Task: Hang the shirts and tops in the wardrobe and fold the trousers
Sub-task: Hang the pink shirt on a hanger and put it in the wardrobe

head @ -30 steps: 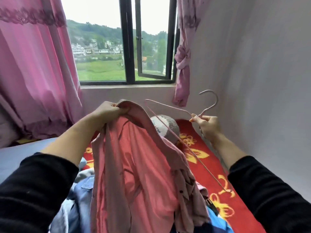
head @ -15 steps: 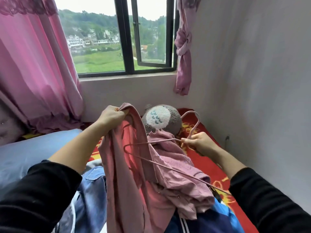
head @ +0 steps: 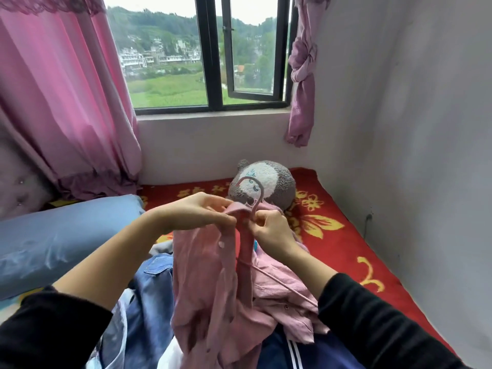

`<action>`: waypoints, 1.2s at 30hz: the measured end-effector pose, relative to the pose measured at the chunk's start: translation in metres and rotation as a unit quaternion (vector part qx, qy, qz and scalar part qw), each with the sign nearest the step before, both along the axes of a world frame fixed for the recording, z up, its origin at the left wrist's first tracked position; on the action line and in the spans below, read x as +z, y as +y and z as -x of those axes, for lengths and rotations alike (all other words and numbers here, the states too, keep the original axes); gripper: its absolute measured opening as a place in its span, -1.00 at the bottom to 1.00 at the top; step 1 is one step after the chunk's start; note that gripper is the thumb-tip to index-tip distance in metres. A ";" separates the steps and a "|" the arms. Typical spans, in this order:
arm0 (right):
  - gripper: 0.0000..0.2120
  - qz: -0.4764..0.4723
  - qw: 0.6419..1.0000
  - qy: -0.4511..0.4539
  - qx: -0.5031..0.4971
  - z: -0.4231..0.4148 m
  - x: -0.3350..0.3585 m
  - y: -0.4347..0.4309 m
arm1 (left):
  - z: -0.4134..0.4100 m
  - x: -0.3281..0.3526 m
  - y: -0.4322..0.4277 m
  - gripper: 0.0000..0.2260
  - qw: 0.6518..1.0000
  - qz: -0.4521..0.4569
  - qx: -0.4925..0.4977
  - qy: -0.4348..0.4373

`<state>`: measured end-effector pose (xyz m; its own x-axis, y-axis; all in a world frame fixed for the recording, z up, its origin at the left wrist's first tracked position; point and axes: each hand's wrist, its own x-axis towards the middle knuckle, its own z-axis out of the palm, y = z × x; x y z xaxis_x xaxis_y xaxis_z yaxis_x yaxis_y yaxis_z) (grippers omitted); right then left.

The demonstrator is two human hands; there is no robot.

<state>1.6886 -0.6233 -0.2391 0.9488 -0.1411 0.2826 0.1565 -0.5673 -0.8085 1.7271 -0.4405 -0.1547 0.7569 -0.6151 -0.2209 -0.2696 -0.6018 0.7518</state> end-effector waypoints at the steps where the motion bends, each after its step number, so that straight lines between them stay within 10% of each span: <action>1: -0.56 -0.006 1.000 -0.001 0.003 0.001 0.000 0.003 | -0.004 -0.005 0.004 -0.48 0.998 -0.035 0.008 -0.054; 4: -0.60 -0.071 0.997 0.008 0.033 0.006 -0.004 0.015 | -0.013 -0.028 0.011 -0.15 0.957 -0.215 0.029 -0.195; 8: -0.72 -0.227 0.964 0.095 0.103 0.019 -0.004 0.025 | -0.022 -0.064 0.016 -0.83 0.945 -0.181 0.047 -0.270; 11: -0.81 -0.351 0.896 0.193 0.194 0.019 0.002 0.011 | -0.019 -0.073 0.023 -0.88 0.958 -0.075 0.039 -0.273; 17: -0.78 0.037 0.935 0.238 0.260 0.012 -0.017 0.001 | -0.009 -0.060 0.021 -0.84 0.947 0.027 0.008 -0.319; 24: -0.71 -0.235 0.944 0.174 0.153 -0.006 -0.031 0.009 | -0.002 -0.052 0.035 -0.76 0.933 0.007 0.003 -0.360; 29: -0.70 0.036 0.952 0.168 0.252 -0.002 -0.012 -0.006 | -0.005 -0.051 0.050 -0.76 0.939 -0.009 0.058 -0.340; 32: -0.82 0.350 0.933 0.046 0.075 -0.009 -0.008 -0.014 | 0.004 -0.050 0.044 -0.76 0.938 -0.035 0.032 -0.343; 36: -0.82 0.396 0.917 -0.027 -0.050 -0.009 -0.009 -0.044 | 0.001 -0.051 0.054 -0.78 0.935 -0.052 0.049 -0.347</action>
